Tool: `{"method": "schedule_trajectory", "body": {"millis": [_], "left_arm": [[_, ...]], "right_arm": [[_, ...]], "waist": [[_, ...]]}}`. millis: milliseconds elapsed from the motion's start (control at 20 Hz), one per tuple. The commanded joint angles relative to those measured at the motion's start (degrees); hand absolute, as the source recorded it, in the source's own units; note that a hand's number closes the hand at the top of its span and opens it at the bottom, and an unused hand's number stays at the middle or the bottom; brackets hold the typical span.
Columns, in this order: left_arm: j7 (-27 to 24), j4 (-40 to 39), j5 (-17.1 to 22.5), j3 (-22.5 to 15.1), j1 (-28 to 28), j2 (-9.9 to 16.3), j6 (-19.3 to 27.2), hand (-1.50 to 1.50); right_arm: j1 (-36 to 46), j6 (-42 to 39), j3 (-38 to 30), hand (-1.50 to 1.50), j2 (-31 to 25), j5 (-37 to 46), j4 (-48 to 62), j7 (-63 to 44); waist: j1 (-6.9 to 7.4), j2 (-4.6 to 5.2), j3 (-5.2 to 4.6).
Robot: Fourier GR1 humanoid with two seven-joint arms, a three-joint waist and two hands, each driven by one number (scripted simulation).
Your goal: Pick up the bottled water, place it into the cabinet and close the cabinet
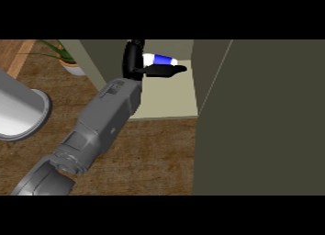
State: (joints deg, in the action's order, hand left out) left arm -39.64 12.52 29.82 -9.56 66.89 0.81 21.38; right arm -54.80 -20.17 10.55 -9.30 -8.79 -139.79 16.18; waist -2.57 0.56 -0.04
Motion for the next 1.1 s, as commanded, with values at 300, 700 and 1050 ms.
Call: {"method": "schedule_trajectory", "body": {"millis": [300,700,1050], "left_arm": [[2.4,14.4,3.1,-6.8,-11.2,-0.8,-1.1,-1.50],[2.8,30.5,7.7,-13.8,-24.2,-0.8,-8.6,-1.50],[6.9,51.3,4.3,-21.8,-37.0,-0.5,-5.7,-1.50]], "right_arm": [[-1.7,2.8,2.0,-1.50,0.4,-1.7,-9.1,-7.4],[-1.7,3.4,4.0,-1.50,1.3,1.8,-6.3,-4.9],[-1.3,4.6,5.3,-1.50,1.7,3.8,-4.5,-4.2]], "waist": [[1.90,-0.98,0.01],[2.27,-0.96,0.00],[3.31,-1.21,0.04]]}}
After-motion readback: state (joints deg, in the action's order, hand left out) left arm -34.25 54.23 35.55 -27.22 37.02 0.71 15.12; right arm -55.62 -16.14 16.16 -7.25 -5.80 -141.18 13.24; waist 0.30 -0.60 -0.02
